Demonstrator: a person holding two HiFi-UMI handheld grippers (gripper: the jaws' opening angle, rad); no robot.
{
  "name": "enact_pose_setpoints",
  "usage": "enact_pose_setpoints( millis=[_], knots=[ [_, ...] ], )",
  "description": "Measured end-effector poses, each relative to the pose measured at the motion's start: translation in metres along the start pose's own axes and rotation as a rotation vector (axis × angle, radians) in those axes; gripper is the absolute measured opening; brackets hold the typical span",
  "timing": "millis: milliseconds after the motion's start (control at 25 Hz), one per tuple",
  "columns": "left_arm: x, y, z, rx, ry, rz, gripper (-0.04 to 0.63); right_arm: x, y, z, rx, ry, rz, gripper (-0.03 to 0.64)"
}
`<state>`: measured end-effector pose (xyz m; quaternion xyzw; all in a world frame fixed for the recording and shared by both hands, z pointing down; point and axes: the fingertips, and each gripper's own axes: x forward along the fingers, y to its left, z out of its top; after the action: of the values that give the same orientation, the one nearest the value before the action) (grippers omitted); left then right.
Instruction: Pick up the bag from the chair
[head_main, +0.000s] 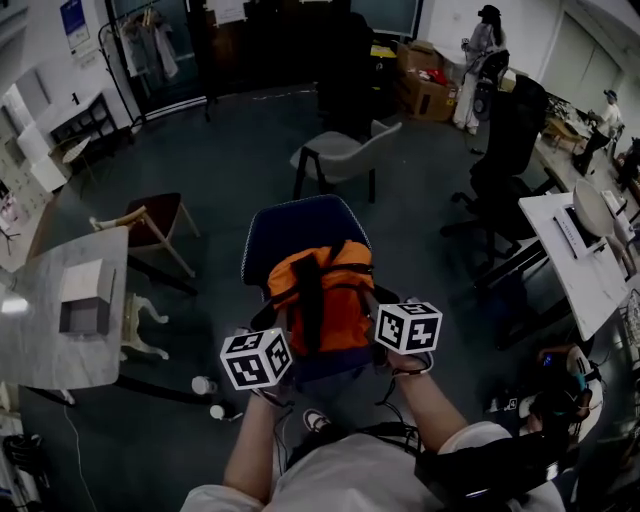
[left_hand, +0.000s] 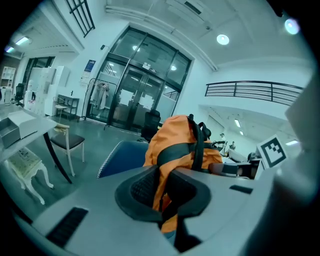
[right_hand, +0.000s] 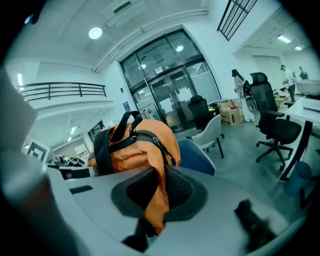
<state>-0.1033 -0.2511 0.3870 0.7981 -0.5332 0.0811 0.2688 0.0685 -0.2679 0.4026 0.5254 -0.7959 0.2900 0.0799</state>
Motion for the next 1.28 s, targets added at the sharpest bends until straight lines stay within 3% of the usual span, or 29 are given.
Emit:
enact_pose_setpoints(
  millis=[240,760,1280],
  knots=[
    [0.008,-0.043,-0.022,0.018,0.02,-0.017,0.038,-0.038,-0.035,-0.013,0.015,-0.013,-0.023,0.054],
    [0.017,-0.184,-0.074,0.079,0.061,-0.141,0.035,-0.163,-0.133,-0.033,0.078,-0.068,-0.118,0.054],
    [-0.008,-0.282,-0.127,0.163,0.128,-0.19,0.034,-0.263,-0.186,-0.079,0.171,-0.084,-0.177,0.054]
  ],
)
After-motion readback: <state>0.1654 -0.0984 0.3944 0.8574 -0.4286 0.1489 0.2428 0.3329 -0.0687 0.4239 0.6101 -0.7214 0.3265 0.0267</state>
